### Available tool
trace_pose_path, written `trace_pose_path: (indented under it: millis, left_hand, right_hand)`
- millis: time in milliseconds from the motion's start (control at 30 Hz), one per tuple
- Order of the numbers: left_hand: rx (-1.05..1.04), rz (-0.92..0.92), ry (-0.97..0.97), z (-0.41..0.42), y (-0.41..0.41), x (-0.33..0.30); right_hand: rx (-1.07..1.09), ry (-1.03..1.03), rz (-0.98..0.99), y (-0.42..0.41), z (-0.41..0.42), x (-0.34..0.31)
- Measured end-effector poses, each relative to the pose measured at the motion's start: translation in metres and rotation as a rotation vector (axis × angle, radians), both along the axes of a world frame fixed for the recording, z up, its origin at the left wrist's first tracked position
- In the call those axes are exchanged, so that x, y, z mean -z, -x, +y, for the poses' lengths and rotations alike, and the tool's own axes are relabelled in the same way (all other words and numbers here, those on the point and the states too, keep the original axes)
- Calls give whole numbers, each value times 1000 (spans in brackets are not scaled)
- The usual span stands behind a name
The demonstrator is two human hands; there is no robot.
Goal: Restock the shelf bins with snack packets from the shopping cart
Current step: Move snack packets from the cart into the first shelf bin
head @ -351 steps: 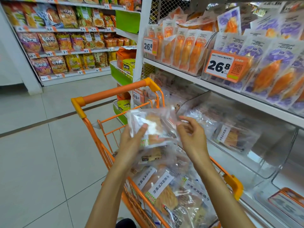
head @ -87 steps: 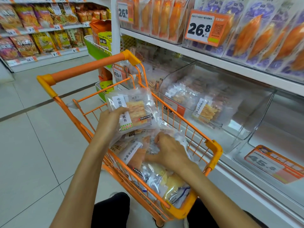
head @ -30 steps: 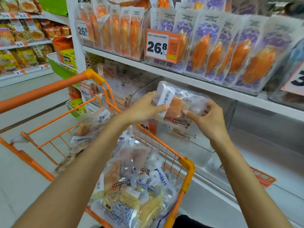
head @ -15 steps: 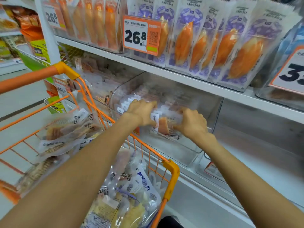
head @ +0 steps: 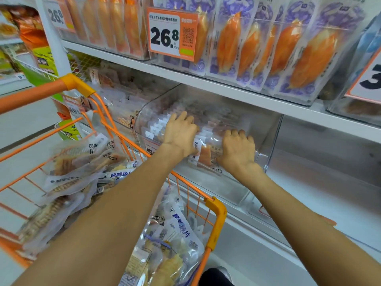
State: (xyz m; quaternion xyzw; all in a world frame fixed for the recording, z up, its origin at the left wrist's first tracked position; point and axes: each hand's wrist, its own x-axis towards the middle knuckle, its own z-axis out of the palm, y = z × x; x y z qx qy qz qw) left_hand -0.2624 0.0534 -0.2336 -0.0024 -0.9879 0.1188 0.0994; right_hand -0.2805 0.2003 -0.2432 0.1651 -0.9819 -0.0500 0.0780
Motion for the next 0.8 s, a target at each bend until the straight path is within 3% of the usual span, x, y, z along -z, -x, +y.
trace_pose_path:
  millis: [800]
  left_hand:
    - [-107, -172, -174, 8, 1, -3]
  right_hand:
    - [-115, 229, -78, -6, 16, -4]
